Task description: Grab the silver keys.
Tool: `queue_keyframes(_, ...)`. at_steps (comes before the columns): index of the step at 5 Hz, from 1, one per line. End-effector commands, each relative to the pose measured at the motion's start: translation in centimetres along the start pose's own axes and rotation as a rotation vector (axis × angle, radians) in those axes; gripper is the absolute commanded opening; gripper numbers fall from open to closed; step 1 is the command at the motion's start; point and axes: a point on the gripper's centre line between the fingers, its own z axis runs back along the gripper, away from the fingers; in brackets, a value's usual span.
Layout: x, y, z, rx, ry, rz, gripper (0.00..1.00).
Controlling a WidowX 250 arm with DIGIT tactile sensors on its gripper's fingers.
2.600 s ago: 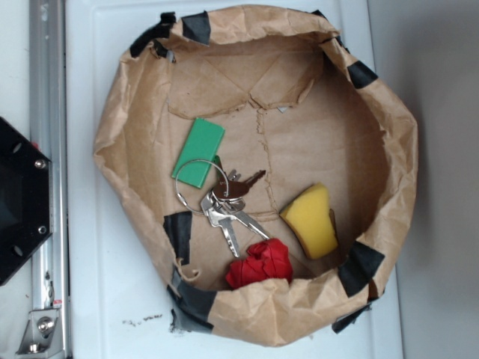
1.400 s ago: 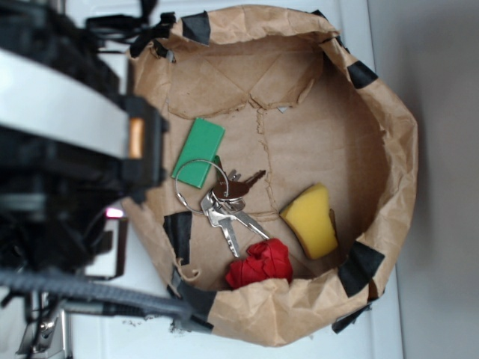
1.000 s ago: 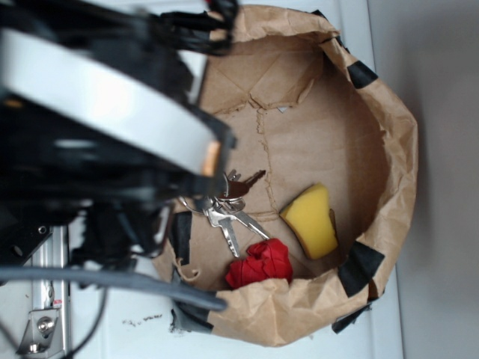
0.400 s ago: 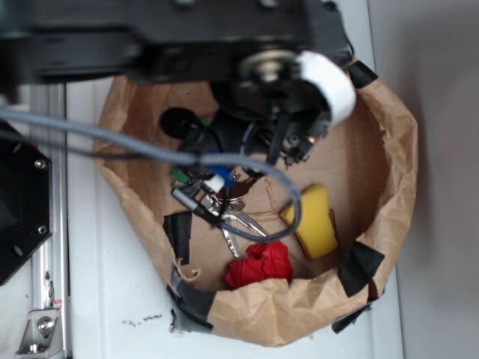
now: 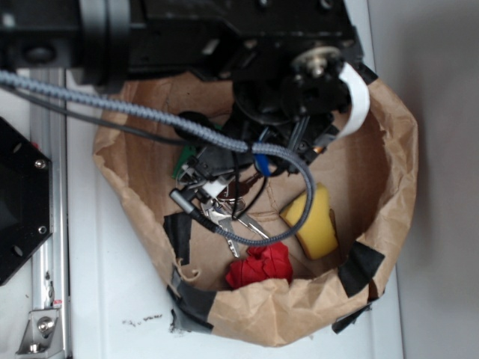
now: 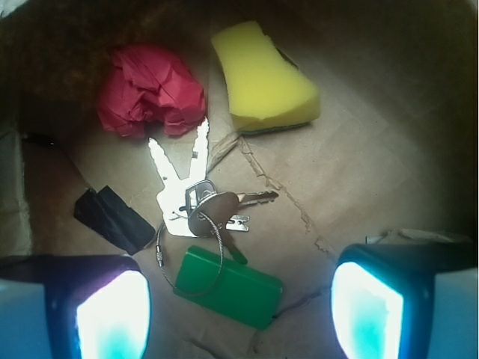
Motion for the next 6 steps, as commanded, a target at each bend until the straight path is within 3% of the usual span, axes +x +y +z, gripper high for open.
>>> queue_keyframes(1, 0.4, 0.2, 1.4, 0.046, -0.034, 0.005, 1.0)
queue_keyframes(3, 0.4, 0.2, 1.4, 0.046, -0.034, 0.005, 1.0)
queue_keyframes(5, 1.4, -0.3, -3.8, 0.019, -0.002, -0.094, 1.0)
queue_keyframes(6, 1.5, -0.2, -5.1, -0.066, 0.021, -0.161, 1.0)
